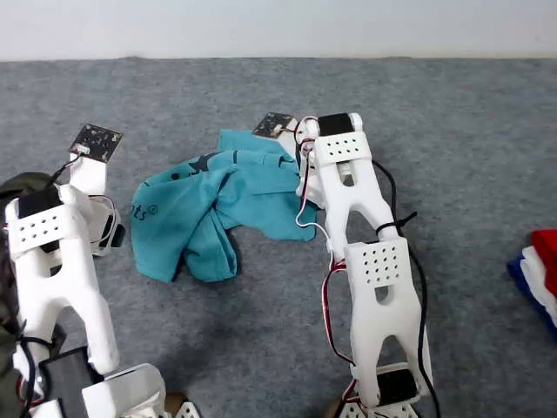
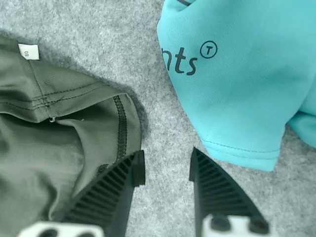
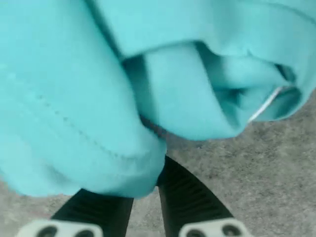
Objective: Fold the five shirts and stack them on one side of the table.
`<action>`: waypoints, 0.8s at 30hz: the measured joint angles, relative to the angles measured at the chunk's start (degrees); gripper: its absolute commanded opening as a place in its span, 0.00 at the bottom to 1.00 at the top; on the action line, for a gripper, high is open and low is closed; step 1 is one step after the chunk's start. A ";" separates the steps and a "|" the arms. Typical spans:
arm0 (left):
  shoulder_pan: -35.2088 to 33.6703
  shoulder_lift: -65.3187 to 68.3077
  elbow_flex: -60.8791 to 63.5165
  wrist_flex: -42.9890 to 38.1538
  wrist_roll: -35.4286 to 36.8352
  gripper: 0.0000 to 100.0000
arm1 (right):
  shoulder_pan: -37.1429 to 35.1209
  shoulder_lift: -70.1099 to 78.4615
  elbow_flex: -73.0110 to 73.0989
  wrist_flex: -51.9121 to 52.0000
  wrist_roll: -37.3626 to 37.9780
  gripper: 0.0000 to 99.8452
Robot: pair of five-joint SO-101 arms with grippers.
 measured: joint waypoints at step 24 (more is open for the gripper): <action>0.79 0.00 -2.90 4.92 0.00 0.15 | -0.35 -28.04 12.66 4.92 -2.90 0.01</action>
